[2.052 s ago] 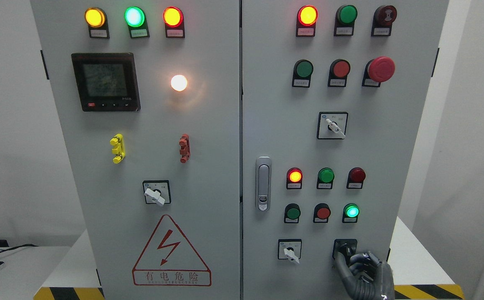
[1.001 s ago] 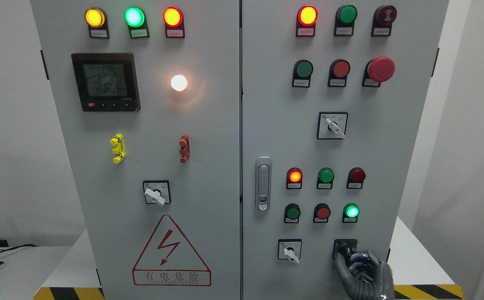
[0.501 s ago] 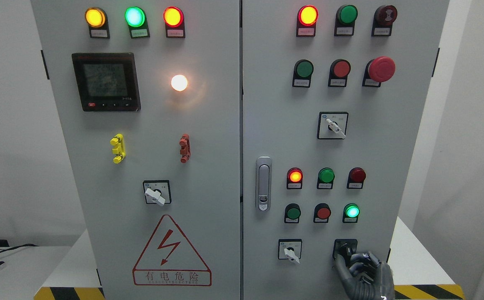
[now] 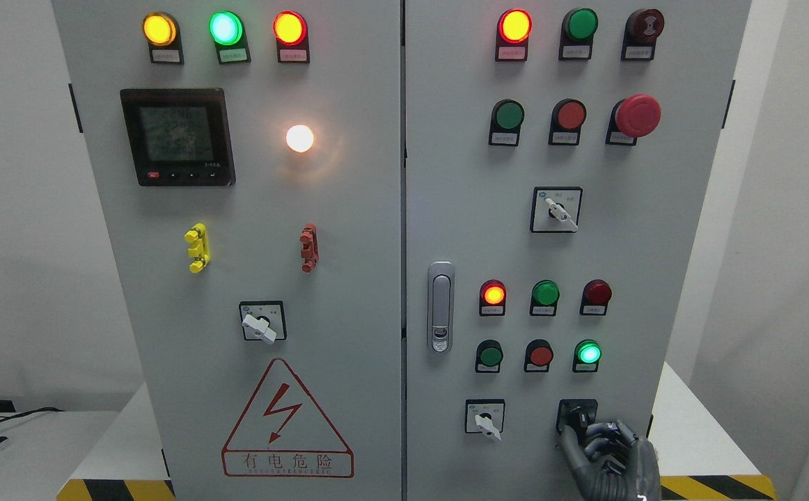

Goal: Trip black knob to open circuit

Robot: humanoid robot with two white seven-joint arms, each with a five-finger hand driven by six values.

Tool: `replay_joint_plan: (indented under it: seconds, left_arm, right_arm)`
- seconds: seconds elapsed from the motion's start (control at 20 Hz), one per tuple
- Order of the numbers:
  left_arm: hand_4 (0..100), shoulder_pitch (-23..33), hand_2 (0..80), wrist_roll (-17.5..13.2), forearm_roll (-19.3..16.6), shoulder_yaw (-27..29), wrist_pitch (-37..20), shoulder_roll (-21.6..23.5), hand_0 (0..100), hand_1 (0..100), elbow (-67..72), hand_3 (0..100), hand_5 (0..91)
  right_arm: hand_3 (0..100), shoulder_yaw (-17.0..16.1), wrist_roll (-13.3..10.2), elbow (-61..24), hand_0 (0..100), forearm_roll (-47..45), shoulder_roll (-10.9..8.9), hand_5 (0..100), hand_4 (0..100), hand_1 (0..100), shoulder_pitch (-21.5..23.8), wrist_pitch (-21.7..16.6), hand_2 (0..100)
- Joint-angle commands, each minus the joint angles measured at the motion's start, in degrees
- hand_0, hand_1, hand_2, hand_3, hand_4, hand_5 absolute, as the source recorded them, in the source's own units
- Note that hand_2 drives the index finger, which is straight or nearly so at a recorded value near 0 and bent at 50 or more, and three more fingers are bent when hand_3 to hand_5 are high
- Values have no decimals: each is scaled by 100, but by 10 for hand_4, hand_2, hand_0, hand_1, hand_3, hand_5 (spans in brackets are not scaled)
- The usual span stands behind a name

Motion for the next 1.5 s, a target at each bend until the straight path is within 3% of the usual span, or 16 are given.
replay_joint_plan:
  seconds: [0.0, 0.4, 0.5, 0.6, 0.85, 1.45]
  left_arm:
    - [0, 0, 0, -1, -176, 0, 2, 2, 120, 389, 7, 0, 0]
    - [0, 0, 0, -1, -176, 0, 2, 2, 120, 389, -2, 0, 0]
    - [0, 0, 0, -1, -176, 0, 2, -7, 120, 389, -2, 0, 0]
    - [0, 0, 0, -1, -176, 0, 2, 2, 120, 389, -2, 0, 0]
    - [0, 0, 0, -1, -176, 0, 2, -7, 120, 389, -2, 0, 0]
    - [0, 0, 0, -1, -176, 0, 2, 2, 120, 389, -2, 0, 0]
  right_arm:
    - [815, 166, -7, 1, 303, 93, -46, 959, 823, 861, 56, -48, 416]
    - [806, 166, 1, 1, 301, 93, -55, 959, 825, 872, 74, -101, 399]
    - [808, 175, 1, -8, 277, 93, -55, 960, 826, 870, 74, -101, 400]
    - [820, 175, 1, -8, 174, 93, -55, 959, 832, 859, 74, -101, 406]
    - [822, 175, 1, -8, 133, 93, -81, 959, 831, 861, 135, -162, 404]
    - [812, 167, 1, -52, 120, 101, -134, 959, 826, 863, 170, -189, 391]
